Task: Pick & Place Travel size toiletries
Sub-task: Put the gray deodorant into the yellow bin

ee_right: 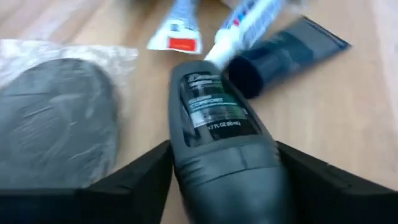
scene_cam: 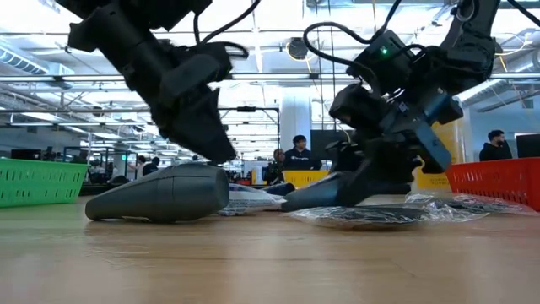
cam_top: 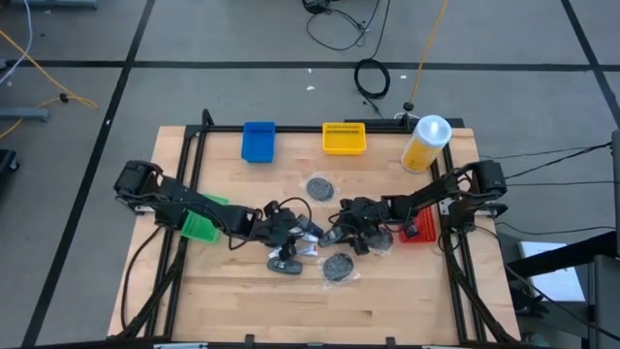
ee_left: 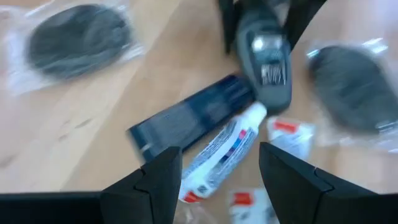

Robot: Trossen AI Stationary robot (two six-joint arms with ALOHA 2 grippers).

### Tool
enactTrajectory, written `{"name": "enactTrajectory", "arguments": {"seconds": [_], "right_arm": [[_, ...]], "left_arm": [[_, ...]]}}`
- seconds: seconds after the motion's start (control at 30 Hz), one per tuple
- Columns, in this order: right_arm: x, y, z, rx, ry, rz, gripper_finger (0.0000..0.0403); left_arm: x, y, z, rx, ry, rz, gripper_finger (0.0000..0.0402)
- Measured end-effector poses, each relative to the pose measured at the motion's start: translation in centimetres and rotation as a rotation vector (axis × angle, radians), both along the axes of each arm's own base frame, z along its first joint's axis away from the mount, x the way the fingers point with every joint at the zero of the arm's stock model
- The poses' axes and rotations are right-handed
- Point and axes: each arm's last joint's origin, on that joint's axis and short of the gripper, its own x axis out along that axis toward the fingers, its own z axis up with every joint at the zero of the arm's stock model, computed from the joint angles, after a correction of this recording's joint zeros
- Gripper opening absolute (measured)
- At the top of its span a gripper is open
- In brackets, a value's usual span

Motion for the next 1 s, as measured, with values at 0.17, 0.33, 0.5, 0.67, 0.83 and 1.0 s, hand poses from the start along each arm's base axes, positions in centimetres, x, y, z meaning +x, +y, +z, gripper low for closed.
{"name": "enactTrajectory", "arguments": {"seconds": [0.17,0.33,0.5,0.67,0.83,1.0], "right_arm": [[-0.4,-0.1,0.6,0.045,0.038,-0.083,0.0205],[-1.5,-1.1,3.4,-0.01,0.042,-0.3,0.0205],[-2.9,-3.0,7.1,-0.034,0.022,-0.475,0.0206],[-3.5,-5.0,10.2,-0.054,-0.041,-0.552,0.0207],[-3.8,-7.7,11.3,-0.074,0.002,-0.646,0.0208],[-3.7,-12.2,11.5,-0.178,0.063,-0.738,0.0208]], "left_arm": [[-0.9,-0.3,-0.5,0.092,0.064,0.07,0.0209],[-1.8,0.0,-1.4,0.13,0.093,0.112,0.0209],[-2.1,1.1,-2.0,0.151,0.104,0.16,0.0209],[-1.5,1.9,-1.7,0.156,0.065,0.168,0.0209],[-1.1,2.5,-1.5,0.169,0.041,0.154,0.0209],[-1.0,2.7,-1.4,0.151,0.024,0.17,0.0209]]}}
